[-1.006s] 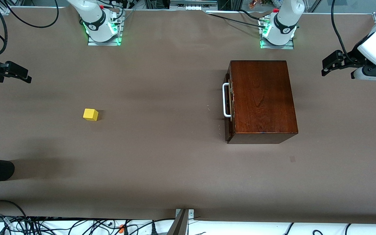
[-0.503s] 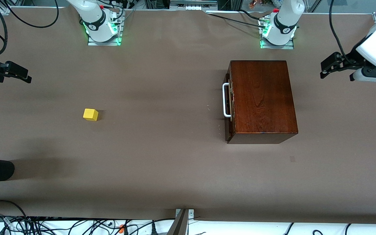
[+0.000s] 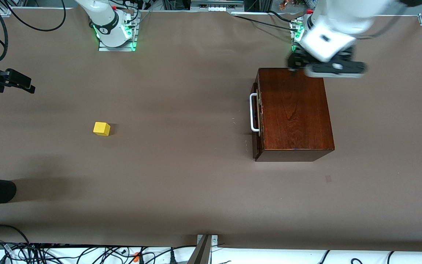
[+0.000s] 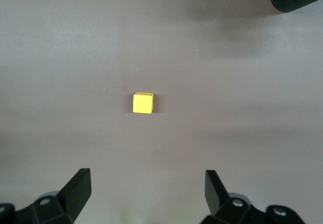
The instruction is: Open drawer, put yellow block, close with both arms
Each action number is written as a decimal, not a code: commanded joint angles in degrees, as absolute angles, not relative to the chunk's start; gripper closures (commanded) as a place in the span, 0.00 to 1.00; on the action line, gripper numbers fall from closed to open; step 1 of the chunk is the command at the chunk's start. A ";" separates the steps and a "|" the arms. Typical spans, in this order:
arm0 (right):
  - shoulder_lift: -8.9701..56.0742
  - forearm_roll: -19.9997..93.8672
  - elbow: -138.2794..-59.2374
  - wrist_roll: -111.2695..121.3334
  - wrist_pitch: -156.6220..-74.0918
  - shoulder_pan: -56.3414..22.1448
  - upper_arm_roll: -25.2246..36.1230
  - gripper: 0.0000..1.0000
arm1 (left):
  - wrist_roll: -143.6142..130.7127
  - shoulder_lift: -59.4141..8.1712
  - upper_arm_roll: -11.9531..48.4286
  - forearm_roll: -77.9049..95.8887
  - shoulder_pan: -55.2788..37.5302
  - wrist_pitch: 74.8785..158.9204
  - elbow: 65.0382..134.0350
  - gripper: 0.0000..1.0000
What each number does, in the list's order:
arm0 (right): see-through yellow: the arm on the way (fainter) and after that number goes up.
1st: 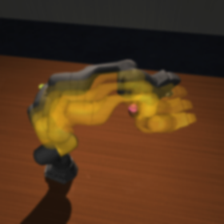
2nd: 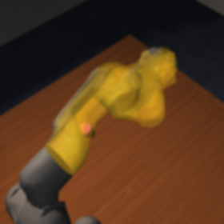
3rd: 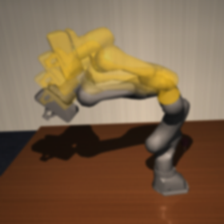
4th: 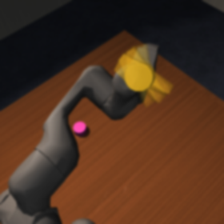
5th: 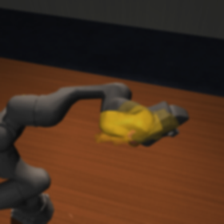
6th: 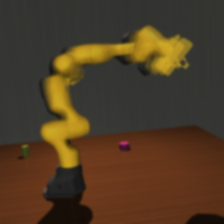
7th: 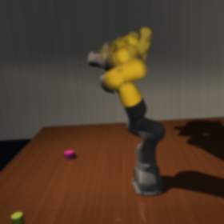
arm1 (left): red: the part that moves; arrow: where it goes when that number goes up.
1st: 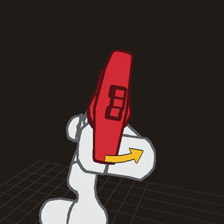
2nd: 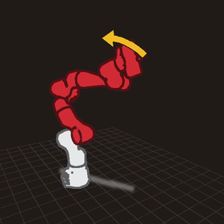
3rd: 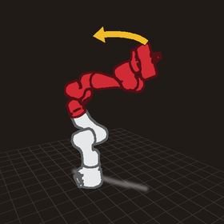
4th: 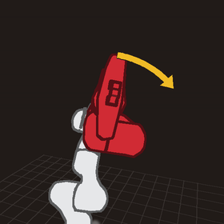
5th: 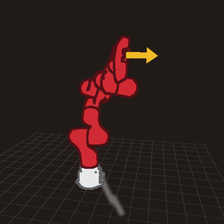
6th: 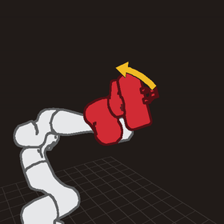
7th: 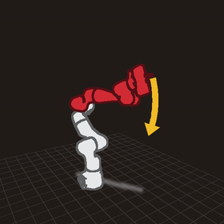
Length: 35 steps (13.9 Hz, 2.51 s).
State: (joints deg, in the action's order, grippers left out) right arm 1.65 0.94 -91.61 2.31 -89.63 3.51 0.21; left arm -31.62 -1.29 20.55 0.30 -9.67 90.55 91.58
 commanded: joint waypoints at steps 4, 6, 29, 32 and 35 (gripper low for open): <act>1.76 1.14 -90.88 2.55 -89.03 3.52 0.26 0.00 | -51.49 -12.29 29.18 -8.34 -18.35 90.79 83.76 0.00; 1.76 1.14 -90.97 2.55 -89.03 3.52 0.26 0.00 | -52.90 -14.75 29.18 -10.45 -19.69 90.97 84.19 0.00; 1.76 1.14 -90.97 2.55 -89.03 3.52 0.26 0.00 | -52.29 -31.29 28.30 -26.09 -19.16 106.52 94.92 0.00; 1.76 1.14 -90.88 2.55 -89.03 3.52 0.35 0.00 | -52.64 -32.69 28.30 -26.98 -19.16 107.05 94.83 0.00; 1.76 1.14 -90.88 2.55 -88.95 3.52 0.26 0.00 | -53.00 -33.39 28.30 -26.98 -19.25 107.75 94.49 0.00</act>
